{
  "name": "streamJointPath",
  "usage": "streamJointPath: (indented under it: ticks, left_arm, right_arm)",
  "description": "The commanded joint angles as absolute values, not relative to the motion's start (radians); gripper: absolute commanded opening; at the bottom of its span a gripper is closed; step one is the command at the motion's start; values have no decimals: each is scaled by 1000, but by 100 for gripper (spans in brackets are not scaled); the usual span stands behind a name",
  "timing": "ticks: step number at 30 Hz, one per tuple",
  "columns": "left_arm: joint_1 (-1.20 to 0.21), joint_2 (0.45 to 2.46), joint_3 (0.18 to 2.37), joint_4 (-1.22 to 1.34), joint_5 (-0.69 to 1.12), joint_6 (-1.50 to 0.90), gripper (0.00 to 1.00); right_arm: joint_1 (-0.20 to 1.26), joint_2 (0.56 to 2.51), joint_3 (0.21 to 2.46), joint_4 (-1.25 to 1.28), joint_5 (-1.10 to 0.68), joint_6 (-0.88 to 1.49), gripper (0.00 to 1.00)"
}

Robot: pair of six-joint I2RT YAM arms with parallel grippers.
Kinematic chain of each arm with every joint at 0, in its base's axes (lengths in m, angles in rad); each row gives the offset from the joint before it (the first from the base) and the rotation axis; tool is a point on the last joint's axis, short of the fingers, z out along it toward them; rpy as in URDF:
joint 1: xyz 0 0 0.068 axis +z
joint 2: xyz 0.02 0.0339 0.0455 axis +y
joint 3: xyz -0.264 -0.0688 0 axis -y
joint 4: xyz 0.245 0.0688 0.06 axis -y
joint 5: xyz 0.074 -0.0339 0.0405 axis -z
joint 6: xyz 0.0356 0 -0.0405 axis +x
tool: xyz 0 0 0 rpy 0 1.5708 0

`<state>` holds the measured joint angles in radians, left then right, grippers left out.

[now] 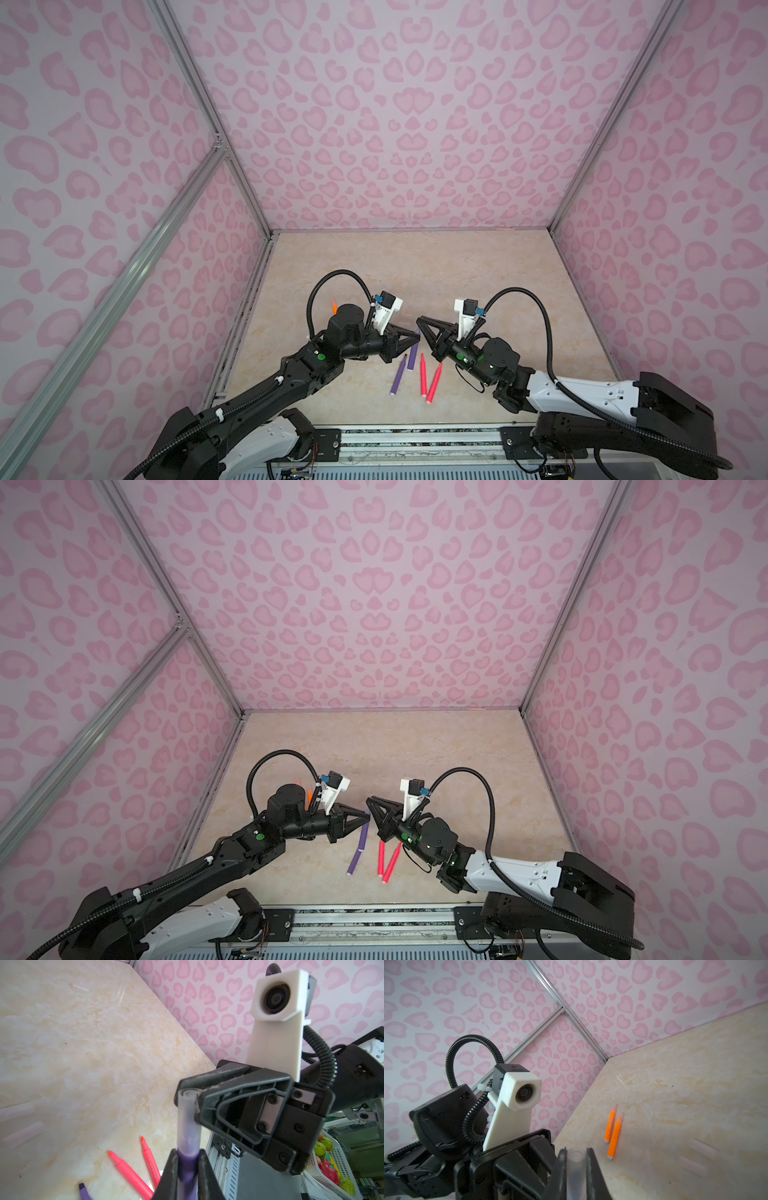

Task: Insert pens into pen caps
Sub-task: Put on the pen cap to the pen, then place a pen at the middle-left of the table.

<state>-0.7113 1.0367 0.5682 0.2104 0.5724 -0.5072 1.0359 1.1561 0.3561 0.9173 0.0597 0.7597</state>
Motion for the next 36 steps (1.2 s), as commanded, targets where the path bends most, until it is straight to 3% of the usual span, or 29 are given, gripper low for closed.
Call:
streamJointPath:
  ticks: [1, 11, 21, 23, 25, 27, 30, 36]
  left_arm:
    - [-690, 1024, 569, 380, 414, -538, 4]
    - [-664, 1034, 565, 375, 403, -559, 4]
    - [-658, 1036, 569, 362, 400, -548, 4]
    - [-658, 1041, 572, 344, 368, -543, 4]
    - [-658, 1055, 585, 299, 308, -542, 4]
    - [-655, 1077, 602, 260, 261, -542, 4]
    - [-634, 1122, 627, 197, 187, -563, 4]
    - [-562, 1215, 702, -85, -97, -622, 4]
  right_arm:
    - [1062, 1148, 321, 845, -26, 750, 0]
    - [1150, 1172, 331, 859, 63, 742, 0]
    - [1147, 1181, 368, 806, 124, 733, 0]
    - [1137, 1151, 402, 720, 154, 721, 19]
    - [1124, 1116, 440, 630, 187, 702, 48]
    - [1113, 1081, 471, 555, 225, 683, 63]
    - [1085, 1032, 514, 457, 287, 673, 69]
    - [1036, 956, 541, 308, 443, 694, 68]
